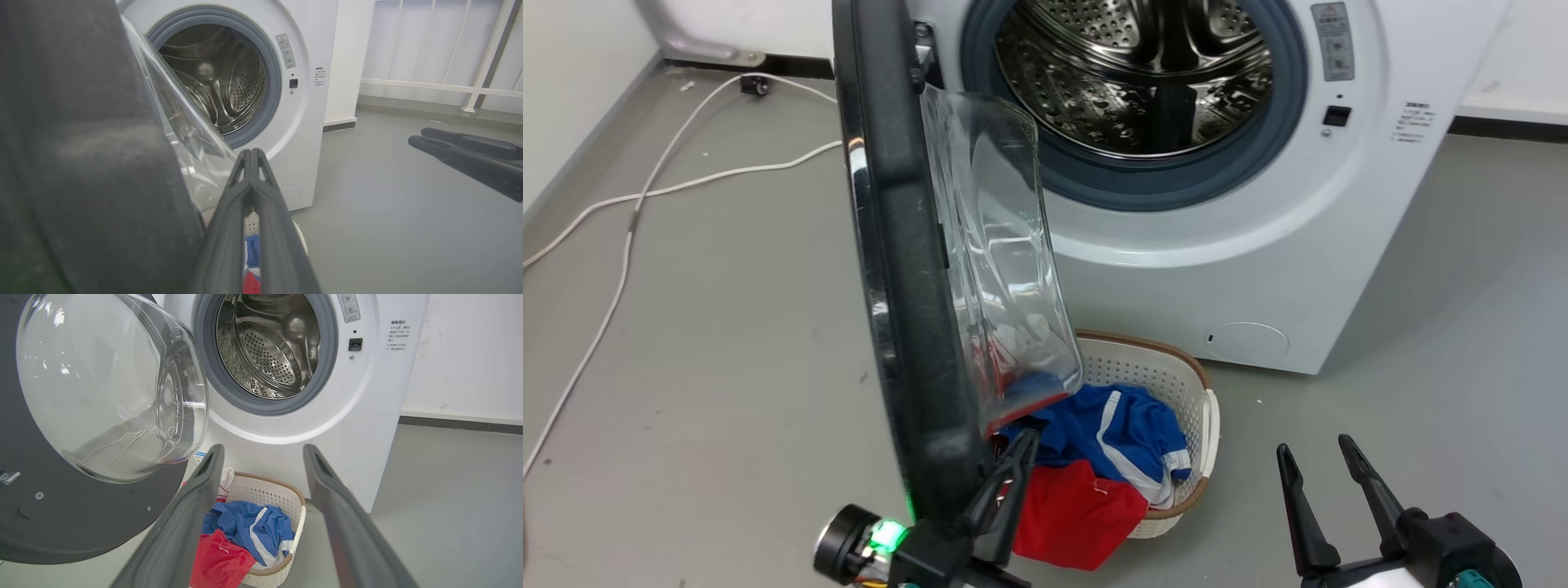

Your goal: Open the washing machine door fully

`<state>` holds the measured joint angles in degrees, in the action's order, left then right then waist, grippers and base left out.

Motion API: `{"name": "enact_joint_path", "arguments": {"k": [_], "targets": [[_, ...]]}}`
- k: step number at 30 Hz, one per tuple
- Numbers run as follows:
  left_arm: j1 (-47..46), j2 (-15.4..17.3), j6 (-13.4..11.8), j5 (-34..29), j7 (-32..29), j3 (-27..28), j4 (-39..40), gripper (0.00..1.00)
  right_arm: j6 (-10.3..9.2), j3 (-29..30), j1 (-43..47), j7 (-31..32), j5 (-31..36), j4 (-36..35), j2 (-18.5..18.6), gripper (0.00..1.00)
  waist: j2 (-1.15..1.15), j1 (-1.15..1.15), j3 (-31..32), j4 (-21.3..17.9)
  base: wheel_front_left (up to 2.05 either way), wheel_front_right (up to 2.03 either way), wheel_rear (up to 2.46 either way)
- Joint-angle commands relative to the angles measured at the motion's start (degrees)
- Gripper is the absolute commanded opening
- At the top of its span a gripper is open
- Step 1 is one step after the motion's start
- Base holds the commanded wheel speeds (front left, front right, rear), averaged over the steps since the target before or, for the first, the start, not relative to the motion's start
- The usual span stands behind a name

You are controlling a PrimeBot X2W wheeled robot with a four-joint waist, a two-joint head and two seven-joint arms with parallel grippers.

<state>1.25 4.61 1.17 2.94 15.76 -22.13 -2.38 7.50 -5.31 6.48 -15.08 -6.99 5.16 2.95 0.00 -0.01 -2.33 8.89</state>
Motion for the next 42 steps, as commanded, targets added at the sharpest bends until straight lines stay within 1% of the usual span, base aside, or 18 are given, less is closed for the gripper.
{"name": "enact_joint_path", "arguments": {"k": [1,5,8,12,17,25,27,32,33,42], "targets": [[-1.1,2.1,-2.4,0.7,-1.1,4.9,-1.5,0.0,-0.01,-0.1,0.7,-0.1,0.3,0.1,-0.1,1.0,0.0,0.01,0.1,1.1,0.0,0.0,0.0],[0.3,1.9,-2.4,1.2,-1.0,6.3,-0.6,0.0,-0.01,0.1,0.6,-0.1,0.4,0.3,-0.1,1.0,0.0,0.01,0.0,2.7,0.0,0.0,0.0],[2.0,1.6,-3.0,1.4,-0.7,7.7,0.4,0.0,-0.01,0.3,0.7,-0.1,0.5,0.4,-0.1,1.0,0.0,0.01,-0.1,3.7,0.0,0.0,0.0],[3.3,1.8,-4.1,2.4,-0.7,11.5,0.9,0.0,-0.01,0.5,0.7,-0.1,0.6,0.6,-0.1,1.0,0.0,0.01,-0.5,4.8,0.0,0.0,0.0],[3.1,2.1,-4.3,3.6,-0.7,16.3,0.5,0.0,-0.01,0.5,-0.1,-0.1,0.7,0.7,-0.1,1.0,0.0,0.01,-1.1,5.4,0.0,0.0,0.0],[0.4,1.8,-4.3,7.2,-0.7,26.2,-3.0,0.0,-0.01,0.4,-1.2,-0.1,0.9,0.8,-0.1,1.0,0.0,0.01,-2.4,4.7,0.0,0.0,0.0],[-0.4,1.6,-4.4,7.5,-0.7,28.3,-3.9,0.0,-0.01,0.4,-1.5,-0.1,0.9,0.8,-0.1,1.0,0.0,0.01,-2.8,4.4,0.0,0.0,0.0],[-4.0,2.8,-3.4,8.0,-0.7,34.1,-6.9,0.0,-0.01,0.6,-2.2,-0.1,1.4,0.6,-0.1,1.0,0.0,0.01,-4.3,3.3,0.0,0.0,0.0],[-4.0,2.8,-3.4,8.0,-0.7,34.1,-6.9,0.0,-0.01,0.6,-2.2,-0.1,1.4,0.6,-0.1,1.0,0.0,0.01,-4.3,3.3,0.0,0.0,0.0],[-9.7,3.9,-2.5,7.5,-0.6,42.6,-10.7,0.0,-0.01,1.4,-3.9,-0.1,2.5,-0.1,-0.1,1.0,0.0,0.01,-7.5,2.1,0.0,0.0,0.0]]}}
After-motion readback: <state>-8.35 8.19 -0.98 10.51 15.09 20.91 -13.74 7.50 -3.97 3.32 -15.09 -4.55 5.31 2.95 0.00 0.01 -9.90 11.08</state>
